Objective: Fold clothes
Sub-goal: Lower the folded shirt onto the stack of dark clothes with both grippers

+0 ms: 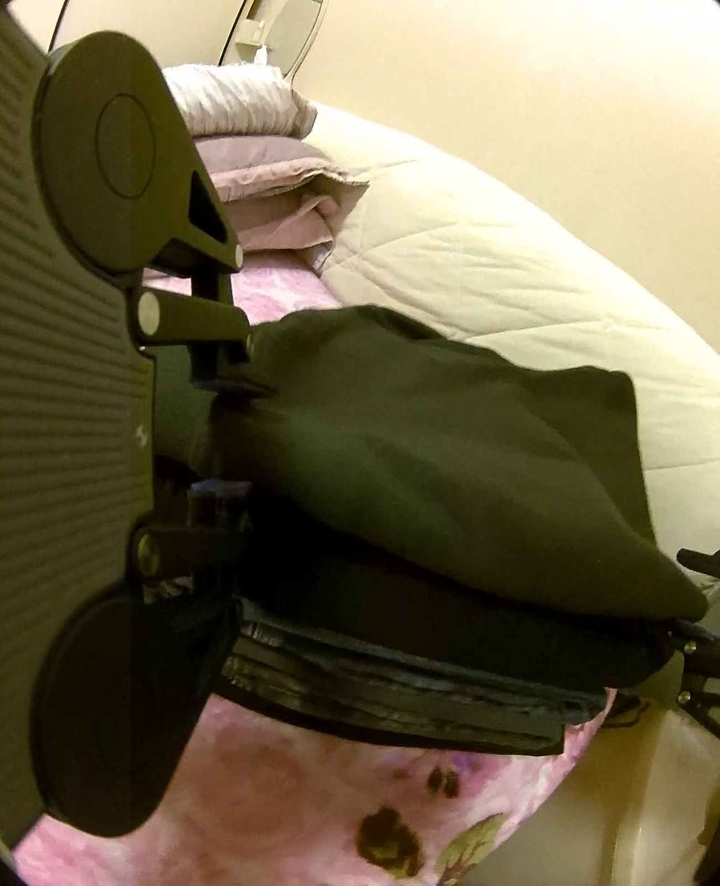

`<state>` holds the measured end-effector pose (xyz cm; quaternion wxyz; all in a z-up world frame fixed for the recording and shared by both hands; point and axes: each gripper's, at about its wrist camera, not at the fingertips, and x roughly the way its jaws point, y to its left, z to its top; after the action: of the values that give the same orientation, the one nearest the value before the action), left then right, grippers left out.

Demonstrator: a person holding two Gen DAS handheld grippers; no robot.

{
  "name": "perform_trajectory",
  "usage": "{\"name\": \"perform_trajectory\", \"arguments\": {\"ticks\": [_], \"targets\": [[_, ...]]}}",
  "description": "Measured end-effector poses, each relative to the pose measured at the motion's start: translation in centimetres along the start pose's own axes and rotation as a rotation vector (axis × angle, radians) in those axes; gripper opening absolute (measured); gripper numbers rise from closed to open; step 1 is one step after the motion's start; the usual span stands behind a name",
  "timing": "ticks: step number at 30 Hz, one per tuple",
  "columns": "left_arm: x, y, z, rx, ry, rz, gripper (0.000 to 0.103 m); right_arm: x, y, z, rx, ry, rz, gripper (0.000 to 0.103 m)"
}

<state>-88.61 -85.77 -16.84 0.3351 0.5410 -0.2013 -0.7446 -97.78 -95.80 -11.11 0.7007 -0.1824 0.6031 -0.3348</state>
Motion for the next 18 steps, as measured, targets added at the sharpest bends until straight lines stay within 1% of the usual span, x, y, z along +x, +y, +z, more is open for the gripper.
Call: {"name": "perform_trajectory", "arguments": {"ticks": [1, 3, 4, 5, 6, 9, 11, 14, 18], "targets": [[0.1, -0.3, 0.1, -0.015, 0.005, -0.009, 0.014, 0.3, 0.3, 0.4, -0.004, 0.002, 0.000, 0.032], [0.4, -0.6, 0.6, -0.027, 0.020, -0.010, 0.011, 1.1, 0.2, 0.9, 0.003, 0.003, 0.018, 0.032], [0.2, -0.7, 0.8, -0.036, 0.024, -0.005, 0.011, 1.5, -0.2, 0.9, 0.022, 0.001, 0.040, 0.029], [-0.1, -0.7, 1.0, -0.045, 0.022, -0.004, 0.011, 1.7, -0.5, 0.7, 0.030, 0.001, 0.051, 0.018], [-0.4, -0.9, 1.2, -0.050, 0.017, -0.005, 0.011, 1.6, -0.9, 0.3, 0.027, -0.005, 0.044, 0.017], [-0.5, -1.6, 1.3, -0.037, 0.017, -0.003, 0.011, 1.4, -1.7, -0.5, 0.046, -0.003, 0.037, 0.016], [-0.2, -2.1, 1.1, -0.024, 0.023, 0.004, 0.011, 2.3, -1.5, -0.6, 0.047, 0.016, 0.055, 0.016], [-0.4, -2.0, 1.0, -0.027, 0.018, -0.001, 0.012, 3.0, -0.1, -0.5, 0.041, 0.031, 0.062, 0.016], [-1.0, -1.5, 0.8, -0.036, 0.017, -0.010, 0.016, 2.6, -0.9, -0.6, 0.078, 0.031, 0.068, 0.016]]}}
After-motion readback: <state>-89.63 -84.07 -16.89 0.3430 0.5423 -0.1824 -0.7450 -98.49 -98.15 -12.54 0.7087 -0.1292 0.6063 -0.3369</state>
